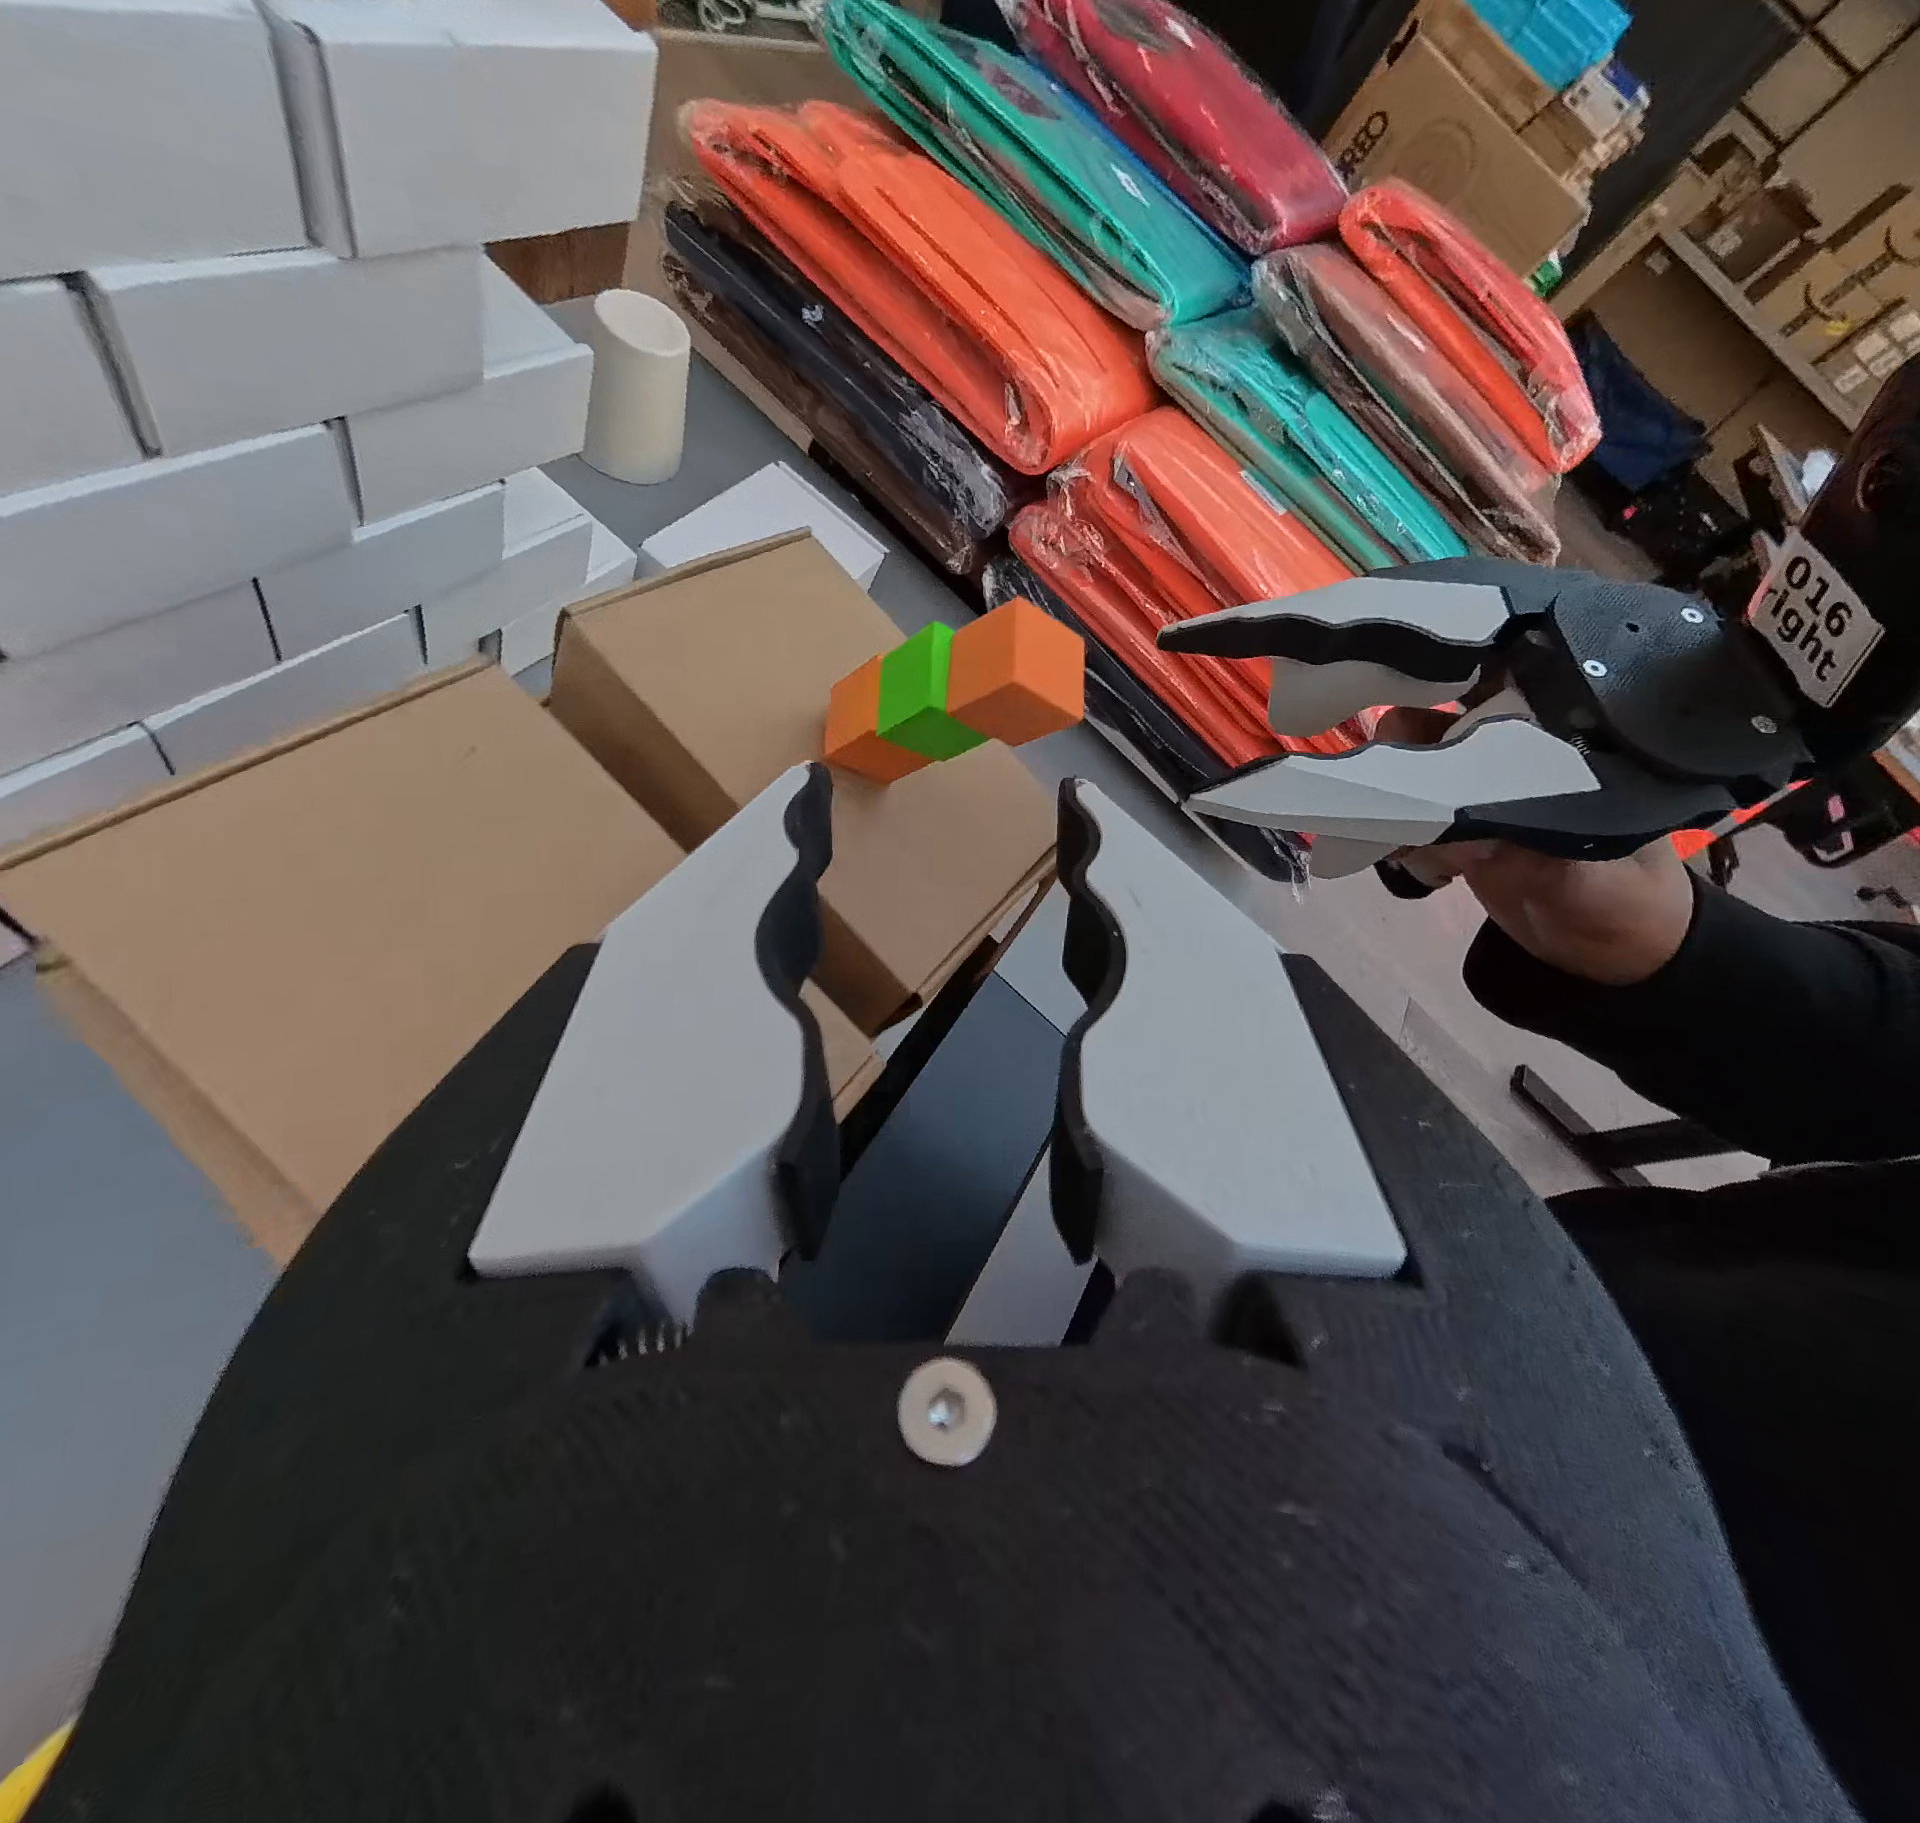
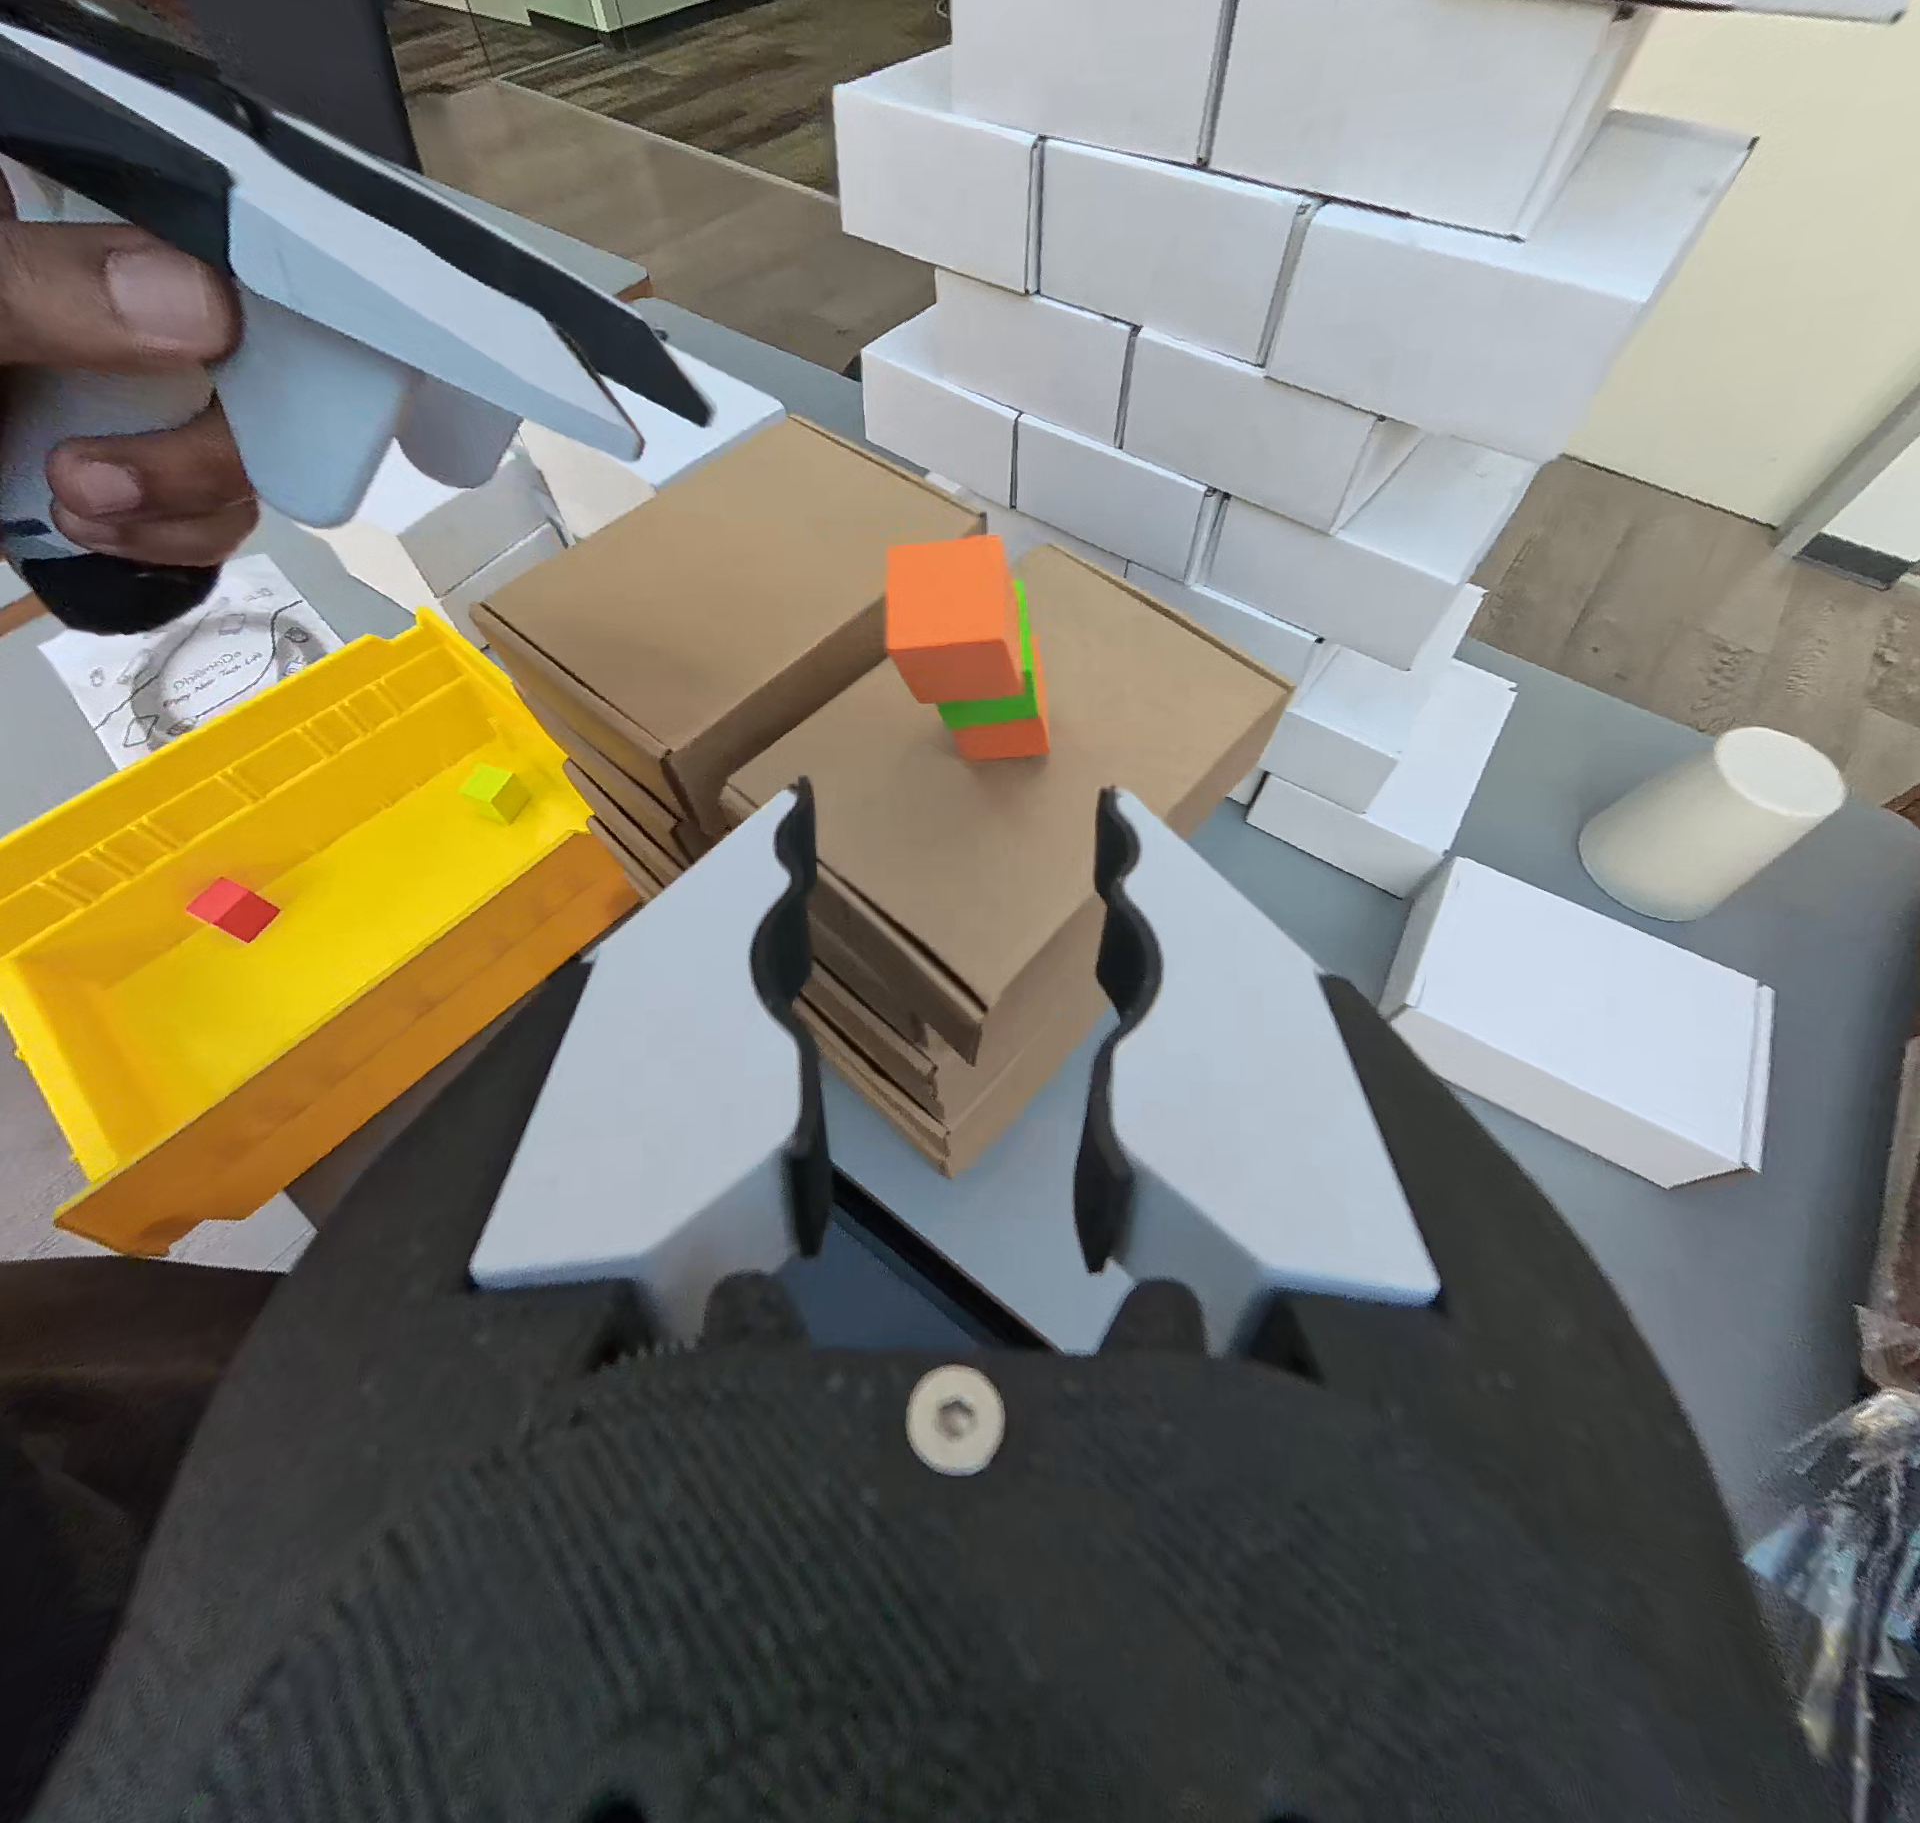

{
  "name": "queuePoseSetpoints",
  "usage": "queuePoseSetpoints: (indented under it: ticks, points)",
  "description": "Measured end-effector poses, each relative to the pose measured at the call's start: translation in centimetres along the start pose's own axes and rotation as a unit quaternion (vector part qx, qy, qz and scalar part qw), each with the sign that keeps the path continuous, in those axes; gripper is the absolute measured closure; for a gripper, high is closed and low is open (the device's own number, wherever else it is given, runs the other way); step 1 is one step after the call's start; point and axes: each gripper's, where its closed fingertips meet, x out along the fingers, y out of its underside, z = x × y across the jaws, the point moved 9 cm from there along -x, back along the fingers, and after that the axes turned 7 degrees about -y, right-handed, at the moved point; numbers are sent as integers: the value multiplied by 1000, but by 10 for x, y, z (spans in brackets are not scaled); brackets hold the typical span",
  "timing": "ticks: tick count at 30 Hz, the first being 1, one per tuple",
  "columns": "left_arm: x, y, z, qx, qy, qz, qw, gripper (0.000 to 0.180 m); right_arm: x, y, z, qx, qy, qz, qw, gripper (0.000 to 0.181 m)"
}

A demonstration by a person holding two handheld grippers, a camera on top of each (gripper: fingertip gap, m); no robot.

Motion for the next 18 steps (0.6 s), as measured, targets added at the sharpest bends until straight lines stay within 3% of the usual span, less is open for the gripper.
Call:
queuePoseSetpoints:
  ticks: [6,12,18]
  points:
    - [-35,23,17,-42,-1,-1,999,139,28,14,12,15,45,56,997,126]
    - [-59,49,23,-65,-3,9,998,140,33,24,3,82,41,53,994,143]
    - [-63,52,21,-92,12,-4,996,141,36,19,1,82,38,60,994,143]
